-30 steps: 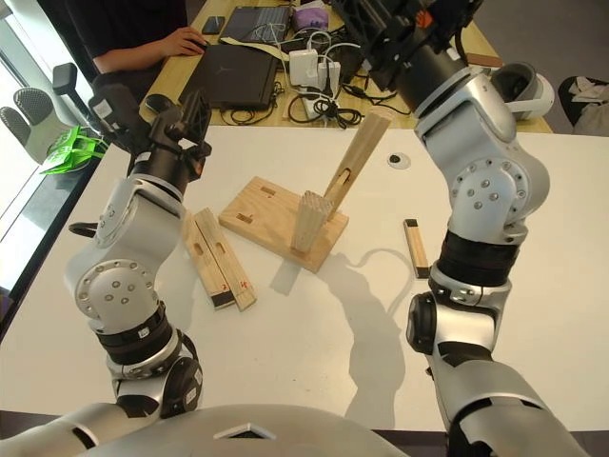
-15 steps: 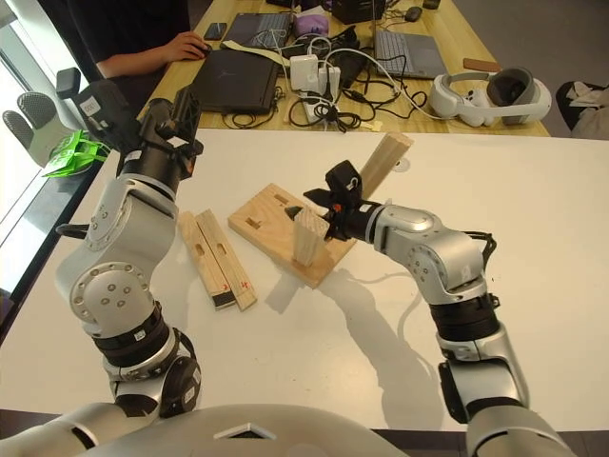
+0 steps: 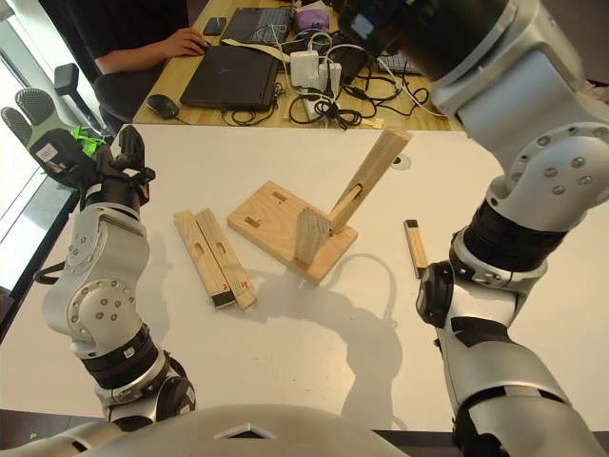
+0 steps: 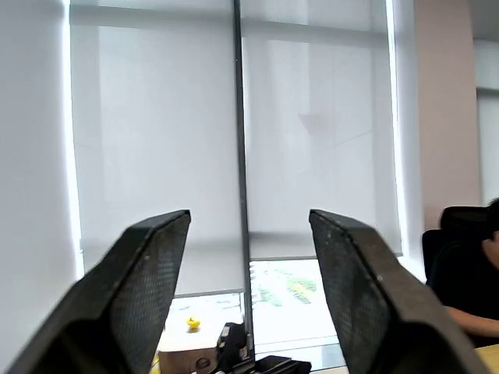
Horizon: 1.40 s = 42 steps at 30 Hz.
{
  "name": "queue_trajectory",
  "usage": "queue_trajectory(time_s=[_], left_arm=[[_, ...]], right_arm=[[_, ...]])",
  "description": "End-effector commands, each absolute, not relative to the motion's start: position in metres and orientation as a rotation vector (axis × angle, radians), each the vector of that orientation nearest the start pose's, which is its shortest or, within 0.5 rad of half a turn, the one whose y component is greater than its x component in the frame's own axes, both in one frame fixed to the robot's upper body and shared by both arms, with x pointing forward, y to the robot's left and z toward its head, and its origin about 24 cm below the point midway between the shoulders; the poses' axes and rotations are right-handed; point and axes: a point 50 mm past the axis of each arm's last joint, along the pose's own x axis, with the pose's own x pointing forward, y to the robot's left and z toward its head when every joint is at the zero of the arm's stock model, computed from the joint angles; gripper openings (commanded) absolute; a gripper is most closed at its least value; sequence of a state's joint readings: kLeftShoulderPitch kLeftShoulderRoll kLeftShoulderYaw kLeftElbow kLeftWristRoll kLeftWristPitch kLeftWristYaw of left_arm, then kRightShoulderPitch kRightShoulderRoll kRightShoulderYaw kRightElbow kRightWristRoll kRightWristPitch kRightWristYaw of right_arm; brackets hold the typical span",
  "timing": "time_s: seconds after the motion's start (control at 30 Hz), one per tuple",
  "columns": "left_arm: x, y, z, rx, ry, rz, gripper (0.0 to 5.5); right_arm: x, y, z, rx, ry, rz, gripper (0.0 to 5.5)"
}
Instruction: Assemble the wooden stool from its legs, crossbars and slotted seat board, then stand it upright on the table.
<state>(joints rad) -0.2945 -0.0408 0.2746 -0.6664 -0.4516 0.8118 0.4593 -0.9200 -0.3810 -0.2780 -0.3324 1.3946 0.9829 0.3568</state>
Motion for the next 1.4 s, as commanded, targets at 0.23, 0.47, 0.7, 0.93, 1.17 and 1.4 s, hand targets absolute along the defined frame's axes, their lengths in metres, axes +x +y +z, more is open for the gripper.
queue_trajectory(time_s=[0.23, 0.47, 0.7, 0.93, 1.17, 1.4], left_arm=[[0.253, 0.181, 0.181, -0.392, -0.096, 0.3, 2.69], [0.254, 0.178, 0.181, -0.393, -0.101, 0.286, 2.69], [0.254, 0.176, 0.183, -0.379, -0.109, 0.277, 2.69], [0.254, 0.175, 0.185, -0.37, -0.118, 0.277, 2.69], [0.254, 0.173, 0.184, -0.358, -0.111, 0.265, 2.69], [0.255, 0.172, 0.185, -0.36, -0.119, 0.256, 2.69]], right_arm=[[0.218, -0.155, 0.13, -0.609, 0.49, 1.308, 2.86], [0.252, -0.128, 0.255, 0.128, -0.075, 1.454, 2.86], [0.251, -0.121, 0.312, 0.467, -0.247, 1.505, 2.86], [0.254, -0.116, 0.242, 0.137, 0.052, 1.394, 2.86], [0.226, -0.143, 0.135, -0.226, 0.486, 1.409, 2.86], [0.247, -0.113, 0.212, 0.072, 0.0, 1.387, 2.86]])
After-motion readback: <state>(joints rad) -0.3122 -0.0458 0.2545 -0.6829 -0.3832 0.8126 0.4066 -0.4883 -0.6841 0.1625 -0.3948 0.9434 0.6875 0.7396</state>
